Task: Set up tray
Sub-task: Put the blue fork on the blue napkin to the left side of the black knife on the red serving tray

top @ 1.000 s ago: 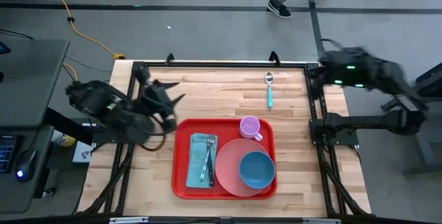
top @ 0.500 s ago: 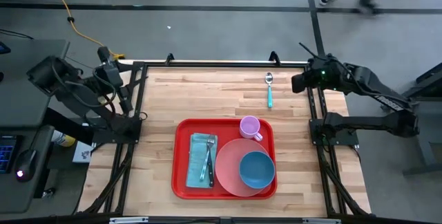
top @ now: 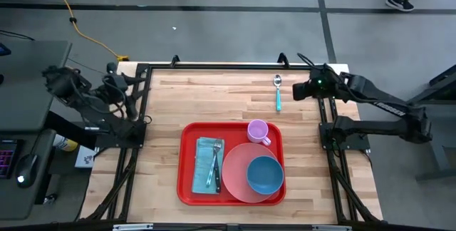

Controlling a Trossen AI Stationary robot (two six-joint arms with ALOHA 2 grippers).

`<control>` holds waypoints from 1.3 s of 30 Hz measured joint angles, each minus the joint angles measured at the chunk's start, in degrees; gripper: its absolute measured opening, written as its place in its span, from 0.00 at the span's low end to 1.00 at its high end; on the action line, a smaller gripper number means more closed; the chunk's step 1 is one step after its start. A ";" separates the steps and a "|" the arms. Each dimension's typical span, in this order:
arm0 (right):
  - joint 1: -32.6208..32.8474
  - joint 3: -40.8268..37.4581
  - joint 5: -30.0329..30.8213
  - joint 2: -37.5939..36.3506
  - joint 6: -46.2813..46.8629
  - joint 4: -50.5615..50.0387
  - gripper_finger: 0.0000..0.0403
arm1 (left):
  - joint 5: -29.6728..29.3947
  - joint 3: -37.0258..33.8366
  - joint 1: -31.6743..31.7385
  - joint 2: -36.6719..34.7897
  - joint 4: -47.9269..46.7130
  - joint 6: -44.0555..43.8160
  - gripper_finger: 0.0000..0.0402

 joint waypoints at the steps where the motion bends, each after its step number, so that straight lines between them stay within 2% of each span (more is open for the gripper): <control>1: 0.00 -1.14 -1.16 0.02 0.57 1.61 0.00 | -0.11 -1.33 0.00 -0.59 1.38 -0.07 0.46; 4: 0.52 -5.16 -4.68 0.00 0.71 10.48 0.00 | -1.04 -4.15 -0.02 -1.57 3.60 -1.76 0.47; 9: 4.33 -12.22 -11.64 0.07 0.62 33.06 0.00 | -2.57 -6.36 0.02 -2.34 1.48 -5.66 0.47; 12: 7.89 -14.33 -12.97 0.37 2.66 45.00 0.00 | -2.79 -6.80 0.00 -3.15 0.38 -6.02 0.47; 16: 15.40 -13.59 -10.72 3.28 5.71 49.58 0.00 | -3.01 -6.81 0.02 -4.51 -1.07 -4.87 0.47; 21: 27.51 -6.88 -0.76 13.28 5.46 50.71 0.00 | -2.31 -6.83 0.01 -7.33 -1.23 -2.48 0.47; 25: 32.55 4.01 4.08 23.65 2.39 45.50 0.00 | -1.59 -6.83 0.02 -9.22 -1.15 -0.73 0.46; 30: 34.71 24.11 7.98 36.90 -2.42 24.50 0.00 | 0.87 -6.82 0.02 -10.71 -1.06 2.62 0.46; 33: 34.64 35.95 6.81 45.17 -5.22 12.96 0.00 | 2.73 -6.81 0.00 -10.87 -1.08 3.57 0.45; 39: 34.60 54.57 2.64 60.74 -9.35 -1.88 0.00 | 4.63 -6.81 0.02 -10.87 -1.07 4.94 0.45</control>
